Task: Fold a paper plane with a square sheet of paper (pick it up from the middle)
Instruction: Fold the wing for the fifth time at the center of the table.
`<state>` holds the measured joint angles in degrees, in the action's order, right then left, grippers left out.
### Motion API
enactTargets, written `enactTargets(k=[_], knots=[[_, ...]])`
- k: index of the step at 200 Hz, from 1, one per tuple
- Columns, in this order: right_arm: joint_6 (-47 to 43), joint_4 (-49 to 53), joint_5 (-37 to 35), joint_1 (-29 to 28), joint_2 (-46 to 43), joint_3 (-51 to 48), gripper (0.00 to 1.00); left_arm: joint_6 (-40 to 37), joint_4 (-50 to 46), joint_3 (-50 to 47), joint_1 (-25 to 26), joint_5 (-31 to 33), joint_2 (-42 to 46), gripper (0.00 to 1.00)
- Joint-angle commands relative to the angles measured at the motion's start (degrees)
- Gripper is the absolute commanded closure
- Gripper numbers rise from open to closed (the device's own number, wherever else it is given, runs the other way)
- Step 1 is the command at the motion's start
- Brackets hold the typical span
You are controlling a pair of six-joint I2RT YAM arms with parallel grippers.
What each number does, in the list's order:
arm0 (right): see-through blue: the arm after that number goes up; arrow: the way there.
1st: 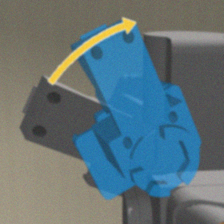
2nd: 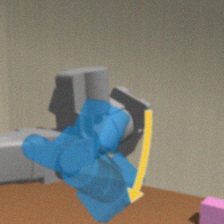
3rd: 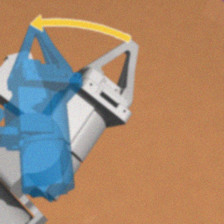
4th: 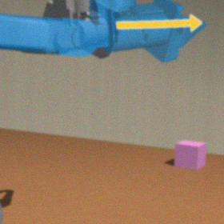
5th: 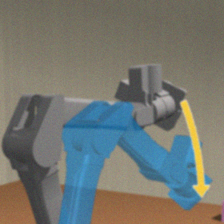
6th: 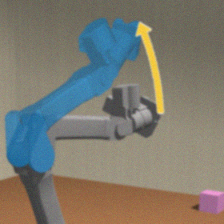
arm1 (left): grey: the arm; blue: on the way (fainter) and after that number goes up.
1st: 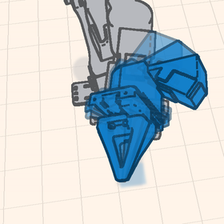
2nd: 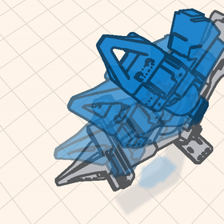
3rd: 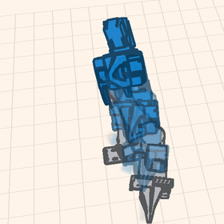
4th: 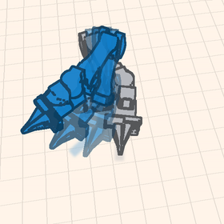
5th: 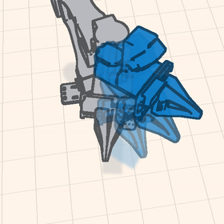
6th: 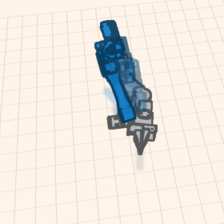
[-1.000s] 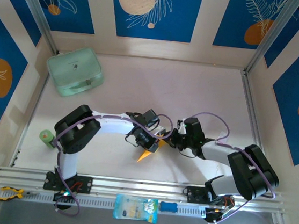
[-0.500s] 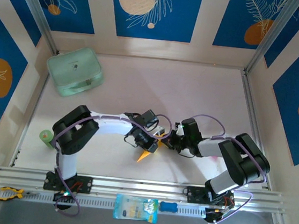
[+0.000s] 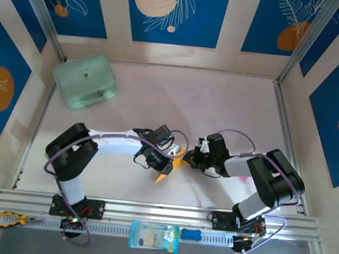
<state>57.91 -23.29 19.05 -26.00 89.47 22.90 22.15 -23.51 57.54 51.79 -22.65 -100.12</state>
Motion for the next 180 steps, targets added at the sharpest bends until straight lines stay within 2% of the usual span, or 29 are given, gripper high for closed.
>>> enactTargets(k=[1, 49, 109, 154, 180], knots=[[-1.2, 4.9, -2.7, 0.6, 1.6, 0.2, 0.96, -0.5, -3.4, -0.8, 0.1, 1.8, -2.4, 0.89], [-3.2, 7.7, -1.8, 1.6, 1.3, 1.6, 0.96, -0.4, -6.2, -1.7, -0.1, 4.1, -3.7, 0.94], [-4.1, 6.6, 0.9, 2.2, 0.4, 2.9, 0.95, -0.3, -5.4, -2.2, -0.1, 2.8, -2.4, 0.96], [-3.2, 9.3, -2.6, -3.5, -7.1, 2.9, 0.95, -0.5, -4.6, -2.0, -0.2, 2.5, -3.7, 0.99], [-1.5, 8.3, -3.5, -7.1, -8.2, 1.5, 0.95, -0.2, -4.2, -2.3, -0.3, 2.8, -3.4, 0.99]])
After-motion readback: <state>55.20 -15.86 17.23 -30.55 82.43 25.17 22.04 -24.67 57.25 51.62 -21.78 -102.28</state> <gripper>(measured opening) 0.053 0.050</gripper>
